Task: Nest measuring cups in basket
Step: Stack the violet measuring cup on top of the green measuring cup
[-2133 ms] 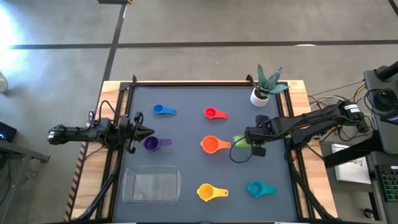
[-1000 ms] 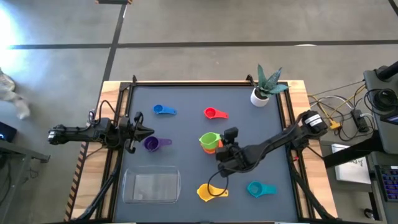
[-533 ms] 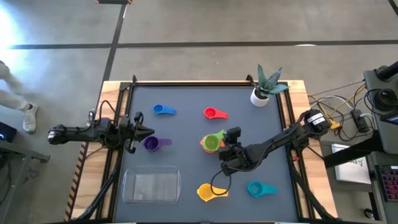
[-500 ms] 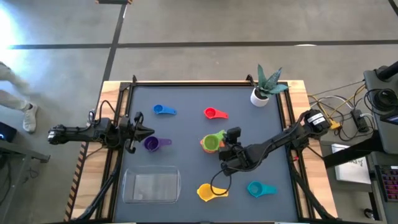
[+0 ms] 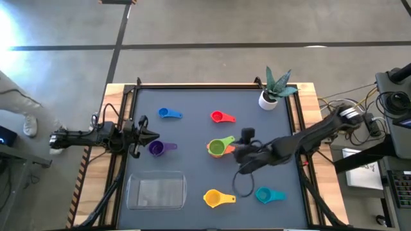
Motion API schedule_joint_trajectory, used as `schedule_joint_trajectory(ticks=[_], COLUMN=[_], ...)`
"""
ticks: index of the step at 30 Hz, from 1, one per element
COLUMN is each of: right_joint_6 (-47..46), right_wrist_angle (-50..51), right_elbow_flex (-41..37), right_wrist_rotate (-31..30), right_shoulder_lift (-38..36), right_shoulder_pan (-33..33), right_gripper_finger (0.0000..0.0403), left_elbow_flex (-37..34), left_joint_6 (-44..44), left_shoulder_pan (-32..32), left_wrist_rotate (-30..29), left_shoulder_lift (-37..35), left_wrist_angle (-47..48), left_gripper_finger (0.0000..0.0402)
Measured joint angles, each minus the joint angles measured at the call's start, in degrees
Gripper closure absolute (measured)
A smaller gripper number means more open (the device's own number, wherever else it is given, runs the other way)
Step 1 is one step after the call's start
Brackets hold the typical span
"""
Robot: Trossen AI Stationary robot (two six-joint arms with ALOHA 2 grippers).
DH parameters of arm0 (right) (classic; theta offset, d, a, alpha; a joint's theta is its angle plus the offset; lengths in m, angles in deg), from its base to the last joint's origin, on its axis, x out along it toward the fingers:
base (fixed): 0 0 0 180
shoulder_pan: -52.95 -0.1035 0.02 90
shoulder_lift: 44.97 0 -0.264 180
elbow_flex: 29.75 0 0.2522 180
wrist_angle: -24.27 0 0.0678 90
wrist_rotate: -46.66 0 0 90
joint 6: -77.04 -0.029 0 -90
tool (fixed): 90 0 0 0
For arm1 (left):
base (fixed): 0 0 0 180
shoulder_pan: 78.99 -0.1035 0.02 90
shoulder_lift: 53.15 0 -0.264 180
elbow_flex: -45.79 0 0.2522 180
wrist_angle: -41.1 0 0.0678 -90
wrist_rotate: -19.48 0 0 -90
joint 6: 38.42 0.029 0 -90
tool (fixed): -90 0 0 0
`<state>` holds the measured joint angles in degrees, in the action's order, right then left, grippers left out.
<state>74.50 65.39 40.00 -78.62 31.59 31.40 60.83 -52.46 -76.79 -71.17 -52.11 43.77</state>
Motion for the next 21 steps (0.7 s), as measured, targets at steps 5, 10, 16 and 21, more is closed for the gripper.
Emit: schedule_joint_trajectory(ticks=[5,10,16,21], right_joint_6=[-2.5,-5.0,-6.7,-5.1], right_wrist_angle=[-8.6,-9.7,-17.5,-25.4], right_elbow_flex=[-7.8,-12.6,-18.6,-24.0], right_wrist_rotate=[12.2,14.3,14.3,14.3], right_shoulder_lift=[-11.1,-19.8,-27.5,-29.7], right_shoulder_pan=[5.2,4.7,0.1,-1.3], right_gripper_finger=[0.0218,0.0218,0.0218,0.0218], left_elbow_flex=[0.0,0.0,0.0,0.0], left_joint_6=[0.0,0.0,0.0,0.0], left_shoulder_pan=[0.0,0.0,0.0,0.0], left_wrist_rotate=[0.0,0.0,0.0,0.0], left_shoulder_lift=[0.0,0.0,0.0,0.0], left_wrist_angle=[0.0,0.0,0.0,0.0], left_gripper_finger=[0.0402,0.0402,0.0402,0.0402])
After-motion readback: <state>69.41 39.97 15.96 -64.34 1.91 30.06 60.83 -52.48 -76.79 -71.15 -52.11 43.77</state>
